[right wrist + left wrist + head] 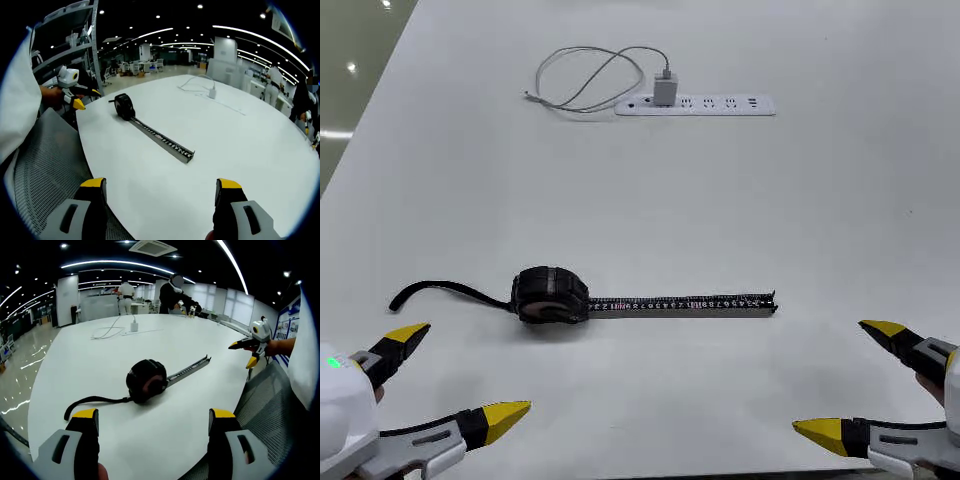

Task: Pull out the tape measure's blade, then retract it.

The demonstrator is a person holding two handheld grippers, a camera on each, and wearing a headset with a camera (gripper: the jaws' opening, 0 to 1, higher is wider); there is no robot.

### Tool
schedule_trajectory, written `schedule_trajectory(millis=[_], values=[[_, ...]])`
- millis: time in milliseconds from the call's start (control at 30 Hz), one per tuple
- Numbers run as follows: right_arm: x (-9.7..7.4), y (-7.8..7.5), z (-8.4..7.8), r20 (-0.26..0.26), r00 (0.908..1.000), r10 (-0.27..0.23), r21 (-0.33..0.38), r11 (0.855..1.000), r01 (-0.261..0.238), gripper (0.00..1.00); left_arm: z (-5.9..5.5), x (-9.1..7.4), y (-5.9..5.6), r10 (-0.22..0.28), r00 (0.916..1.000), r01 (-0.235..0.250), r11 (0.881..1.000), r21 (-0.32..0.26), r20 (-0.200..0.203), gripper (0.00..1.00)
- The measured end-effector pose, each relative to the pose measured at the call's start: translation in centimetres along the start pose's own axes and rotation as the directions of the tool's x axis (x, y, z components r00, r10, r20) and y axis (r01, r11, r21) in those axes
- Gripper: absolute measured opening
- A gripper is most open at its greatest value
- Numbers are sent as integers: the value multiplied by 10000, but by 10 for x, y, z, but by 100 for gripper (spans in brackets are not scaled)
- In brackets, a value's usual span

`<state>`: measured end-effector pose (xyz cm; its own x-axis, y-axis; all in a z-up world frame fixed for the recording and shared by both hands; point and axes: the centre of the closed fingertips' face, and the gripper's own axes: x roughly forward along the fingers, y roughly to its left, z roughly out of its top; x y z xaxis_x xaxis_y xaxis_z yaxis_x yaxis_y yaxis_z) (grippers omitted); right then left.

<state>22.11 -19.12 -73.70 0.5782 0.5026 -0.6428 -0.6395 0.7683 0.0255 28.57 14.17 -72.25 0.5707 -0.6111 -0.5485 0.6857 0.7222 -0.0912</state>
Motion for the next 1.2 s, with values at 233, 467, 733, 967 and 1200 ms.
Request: schedule_trajectory(millis=[233,467,733,967,1200], values=[[4,-2,3,4,10000,64,-50,10000,-64,88,2,9,1,74,9999,-74,10000,-19,-79,88],[7,-5,6,47,9999,139,-59,9999,-139,88,6,17,-3,18,10000,-18,10000,-8,-65,88],[11,-6,8,5,9997,225,-183,9996,-225,88,10,25,-6,-78,10000,78,10000,-45,-4,88],[13,-9,13,53,9997,249,-278,9993,-248,88,14,31,-5,-80,10000,81,10000,-16,54,87],[16,-7,20,102,9996,271,-335,9991,-268,88,17,40,-7,-81,9999,82,9999,-135,66,87]])
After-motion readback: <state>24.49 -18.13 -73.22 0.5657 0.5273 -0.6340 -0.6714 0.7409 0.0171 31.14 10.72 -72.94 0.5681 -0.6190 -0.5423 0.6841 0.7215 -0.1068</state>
